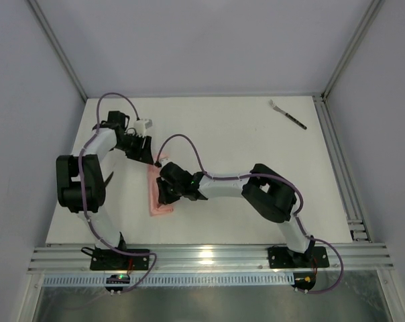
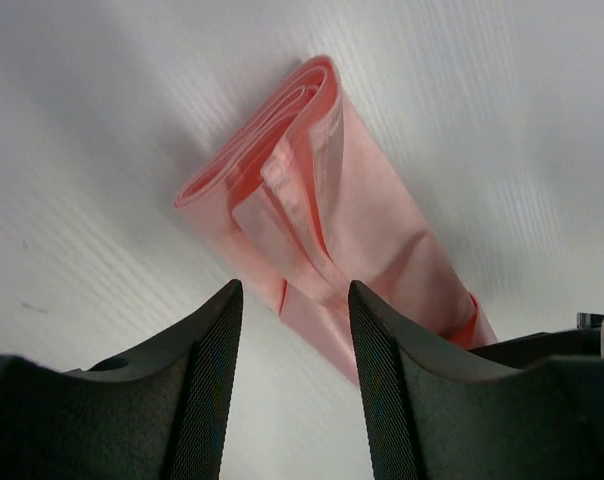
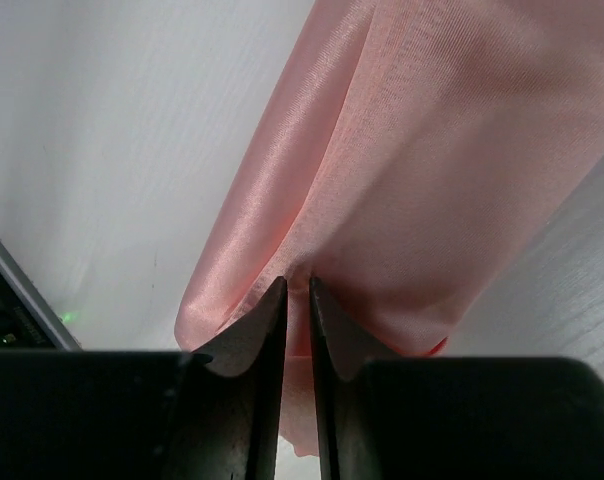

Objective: Fold the napkin into a case and place the utensils inside
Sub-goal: Rotate the smaller rectangle-folded napkin at the center of the board.

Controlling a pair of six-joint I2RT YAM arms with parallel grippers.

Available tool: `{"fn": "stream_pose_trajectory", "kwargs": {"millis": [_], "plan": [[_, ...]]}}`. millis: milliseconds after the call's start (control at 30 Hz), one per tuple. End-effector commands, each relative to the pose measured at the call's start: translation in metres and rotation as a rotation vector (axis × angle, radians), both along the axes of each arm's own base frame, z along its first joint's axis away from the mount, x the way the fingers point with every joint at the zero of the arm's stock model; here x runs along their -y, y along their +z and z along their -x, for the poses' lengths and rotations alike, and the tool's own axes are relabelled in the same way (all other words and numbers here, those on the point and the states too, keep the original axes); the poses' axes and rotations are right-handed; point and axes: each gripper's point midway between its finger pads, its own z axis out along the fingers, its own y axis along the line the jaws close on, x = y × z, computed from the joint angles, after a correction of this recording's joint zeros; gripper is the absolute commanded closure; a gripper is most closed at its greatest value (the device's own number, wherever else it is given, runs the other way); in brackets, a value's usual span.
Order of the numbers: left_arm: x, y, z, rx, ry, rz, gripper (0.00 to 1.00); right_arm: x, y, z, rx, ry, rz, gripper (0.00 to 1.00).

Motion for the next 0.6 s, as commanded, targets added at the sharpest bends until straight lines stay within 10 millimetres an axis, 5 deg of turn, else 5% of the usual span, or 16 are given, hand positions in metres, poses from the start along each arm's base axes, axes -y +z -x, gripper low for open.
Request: {"fn": "stream_pose_trajectory", "kwargs": {"millis": [0, 133, 567], "plan": [[-0.022, 0.006, 0.021, -0.004, 0.020, -0.042, 0.51, -0.009, -0.013, 0.001, -0.064, -0.064, -0.029, 0.82], [-0.033, -0.004, 0.035, -0.047, 0.050, -0.035, 0.49, -0.025, -0.006, -0.002, -0.084, -0.098, -0.116, 0.82], [-0.013, -0.048, 0.060, -0.179, 0.000, -0.039, 0.45, -0.065, -0.007, -0.003, -0.141, -0.216, -0.242, 0.83]]}}
